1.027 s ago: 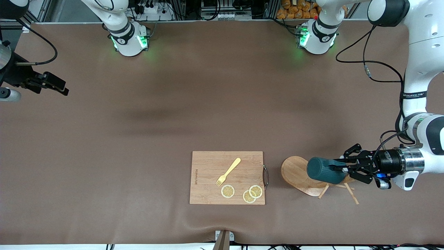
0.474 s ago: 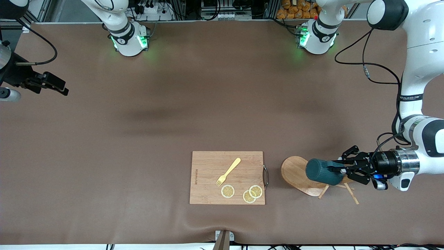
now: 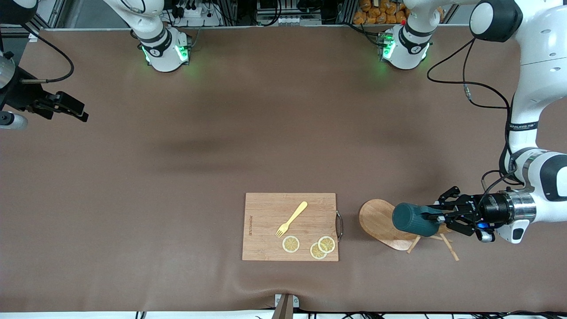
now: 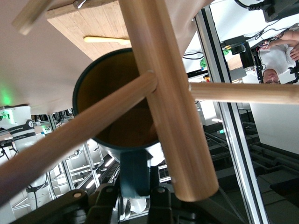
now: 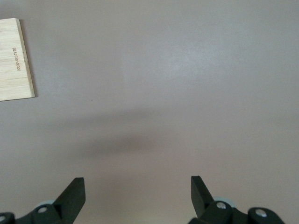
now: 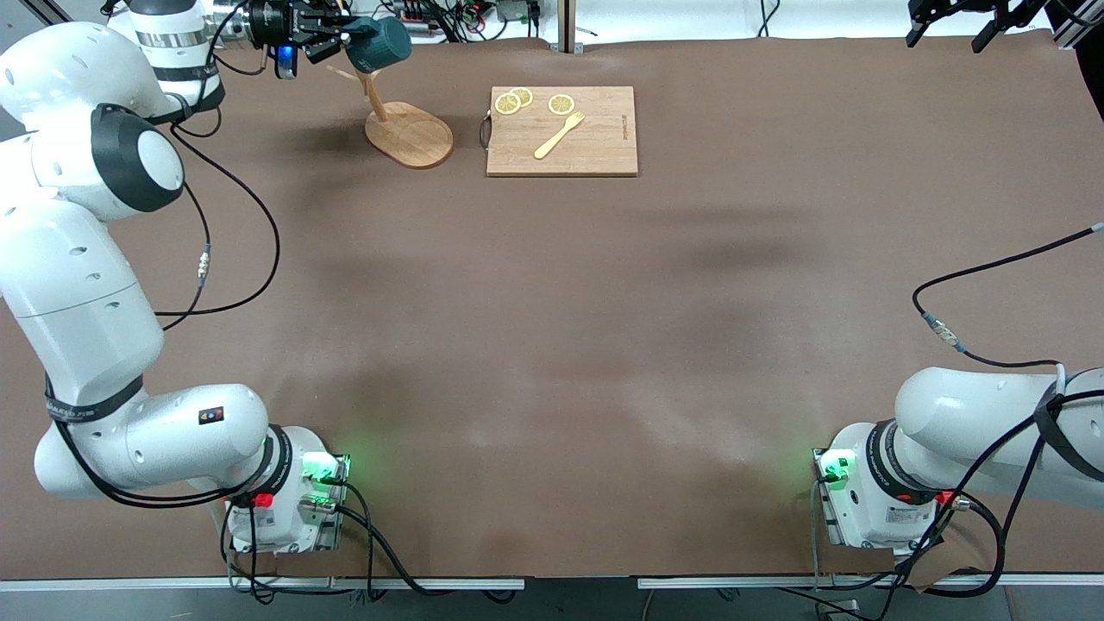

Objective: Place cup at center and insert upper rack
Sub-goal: 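Open the left gripper and pull it away from the mug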

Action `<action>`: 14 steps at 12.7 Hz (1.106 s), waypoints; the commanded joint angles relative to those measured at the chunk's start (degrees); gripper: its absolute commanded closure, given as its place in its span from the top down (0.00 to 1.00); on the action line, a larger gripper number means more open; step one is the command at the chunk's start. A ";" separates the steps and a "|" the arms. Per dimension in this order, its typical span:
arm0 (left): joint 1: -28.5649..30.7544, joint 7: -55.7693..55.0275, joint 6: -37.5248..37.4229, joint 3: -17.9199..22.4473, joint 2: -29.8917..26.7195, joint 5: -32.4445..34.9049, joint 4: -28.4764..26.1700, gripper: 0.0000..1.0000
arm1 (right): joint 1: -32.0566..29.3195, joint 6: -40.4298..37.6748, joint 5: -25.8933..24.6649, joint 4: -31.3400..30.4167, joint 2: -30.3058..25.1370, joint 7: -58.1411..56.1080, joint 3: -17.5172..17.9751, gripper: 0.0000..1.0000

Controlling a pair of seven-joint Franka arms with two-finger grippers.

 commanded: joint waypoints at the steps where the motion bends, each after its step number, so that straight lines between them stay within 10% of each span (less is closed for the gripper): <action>1: 0.25 1.29 -0.98 -0.42 0.55 -1.58 0.47 0.69 | -0.21 -0.52 1.04 -0.57 -1.85 0.55 -0.21 1.00; 2: -0.02 1.29 -0.98 -0.42 0.38 -1.50 0.47 1.00 | -0.12 -0.61 1.04 -0.57 -2.02 0.55 -0.21 1.00; 14: 0.60 -0.46 -4.06 -0.15 -11.56 4.11 0.73 1.00 | -0.04 0.18 1.04 -0.92 -1.58 0.55 -0.21 1.00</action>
